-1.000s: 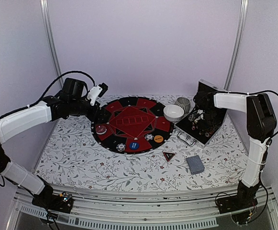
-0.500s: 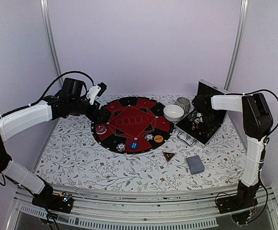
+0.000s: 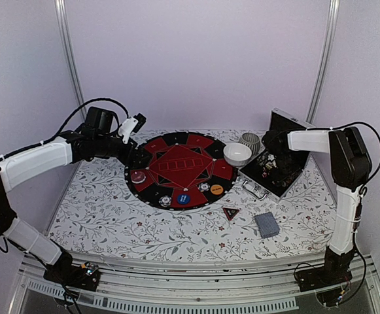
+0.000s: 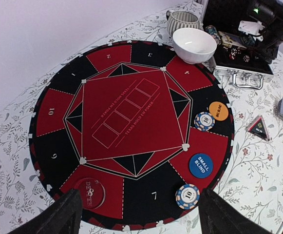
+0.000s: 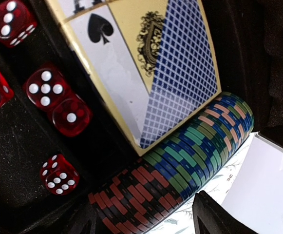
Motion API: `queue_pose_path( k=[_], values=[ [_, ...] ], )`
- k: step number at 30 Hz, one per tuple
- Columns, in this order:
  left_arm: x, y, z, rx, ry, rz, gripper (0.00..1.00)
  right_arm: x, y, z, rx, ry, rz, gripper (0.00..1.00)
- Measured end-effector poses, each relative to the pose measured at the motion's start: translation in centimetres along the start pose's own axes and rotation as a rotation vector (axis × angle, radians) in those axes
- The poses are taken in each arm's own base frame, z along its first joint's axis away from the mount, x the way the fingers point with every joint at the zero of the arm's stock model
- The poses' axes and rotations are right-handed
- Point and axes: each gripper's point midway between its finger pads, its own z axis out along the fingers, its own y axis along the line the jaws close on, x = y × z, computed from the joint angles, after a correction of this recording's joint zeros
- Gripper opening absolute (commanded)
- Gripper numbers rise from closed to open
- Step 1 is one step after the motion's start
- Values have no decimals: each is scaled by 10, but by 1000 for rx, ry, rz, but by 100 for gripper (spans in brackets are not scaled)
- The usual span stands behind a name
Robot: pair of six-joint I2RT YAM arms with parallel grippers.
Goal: Distribute texas hold em gaming equipment
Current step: Pick up the pile of poker chips from the chip case.
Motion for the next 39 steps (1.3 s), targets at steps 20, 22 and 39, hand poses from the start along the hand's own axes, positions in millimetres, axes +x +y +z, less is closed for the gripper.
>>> queue_pose_path(
  k=[20, 22, 39],
  values=[
    [2, 2, 2, 11, 4, -12, 85, -2, -6, -2, 49, -10, 64, 42],
    [2, 1, 2, 13, 4, -13, 85, -2, -7, -3, 47, -12, 70, 38],
    [2, -1, 1, 29, 0, -20, 86, 11, 10, -8, -69, -5, 112, 35]
  ],
)
